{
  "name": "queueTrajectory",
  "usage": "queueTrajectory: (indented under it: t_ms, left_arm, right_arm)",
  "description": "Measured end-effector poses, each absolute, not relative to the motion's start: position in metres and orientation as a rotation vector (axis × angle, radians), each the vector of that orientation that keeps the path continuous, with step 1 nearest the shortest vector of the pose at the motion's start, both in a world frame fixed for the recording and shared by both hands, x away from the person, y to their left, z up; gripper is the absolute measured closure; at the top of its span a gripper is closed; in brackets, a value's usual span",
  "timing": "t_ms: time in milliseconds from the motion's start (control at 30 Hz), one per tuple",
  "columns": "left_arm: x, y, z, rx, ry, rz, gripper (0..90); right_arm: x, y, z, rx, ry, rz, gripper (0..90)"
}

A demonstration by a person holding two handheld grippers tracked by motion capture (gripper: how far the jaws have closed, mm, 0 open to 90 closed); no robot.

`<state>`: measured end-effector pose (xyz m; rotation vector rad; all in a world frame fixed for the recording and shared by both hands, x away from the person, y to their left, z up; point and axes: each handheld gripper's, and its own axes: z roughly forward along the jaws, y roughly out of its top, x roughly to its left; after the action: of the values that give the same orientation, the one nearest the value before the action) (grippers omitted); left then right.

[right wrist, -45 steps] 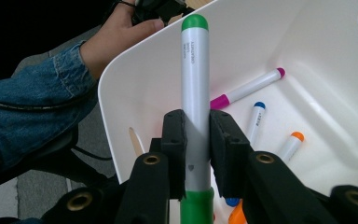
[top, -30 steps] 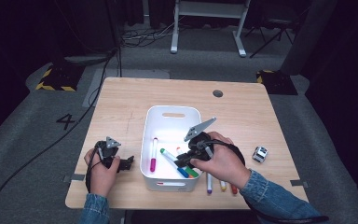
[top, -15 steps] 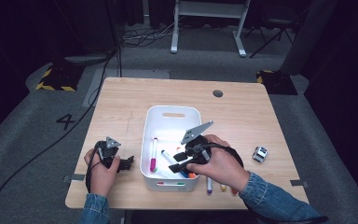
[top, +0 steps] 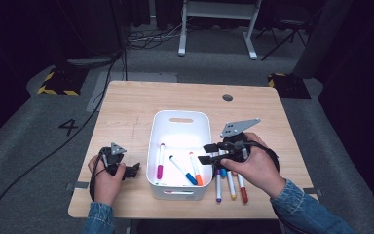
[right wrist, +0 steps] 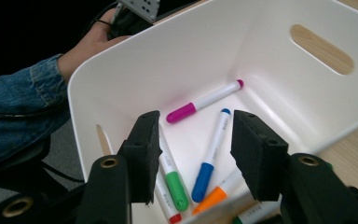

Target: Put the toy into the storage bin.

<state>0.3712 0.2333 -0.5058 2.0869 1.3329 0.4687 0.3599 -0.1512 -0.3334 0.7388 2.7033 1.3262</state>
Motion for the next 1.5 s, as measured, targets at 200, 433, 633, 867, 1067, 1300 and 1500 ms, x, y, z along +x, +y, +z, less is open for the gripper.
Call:
queueTrajectory:
  t_ms: [200,433,633,867,1067,1300,1500]
  left_arm:
    - [0.371,0.233,-0.506,2.087,1.333,0.469,0.0]
    - [0.371,0.233,-0.506,2.087,1.333,0.469,0.0]
    - [0.371,0.233,-0.506,2.087,1.333,0.47,0.0]
    - [0.371,0.233,-0.506,2.086,1.333,0.469,0.0]
    - [0.371,0.233,-0.506,2.087,1.333,0.471,0.0]
    - [0.371,0.233,-0.506,2.086,1.333,0.469,0.0]
    - [0.371,0.233,-0.506,2.086,1.333,0.469,0.0]
  right_arm:
    - [0.366,-0.179,-0.334,0.826,2.653,1.296,53.7]
    - [0.369,-0.201,-0.34,0.91,2.627,1.252,54.6]
    - [0.372,-0.218,-0.348,0.973,2.609,1.217,55.6]
    - [0.373,-0.238,-0.358,1.034,2.589,1.149,55.7]
    - [0.375,-0.252,-0.368,1.089,2.573,1.111,54.8]
    - [0.375,-0.26,-0.387,1.137,2.587,1.041,54.2]
    - [0.373,-0.262,-0.413,1.172,2.63,0.959,53.2]
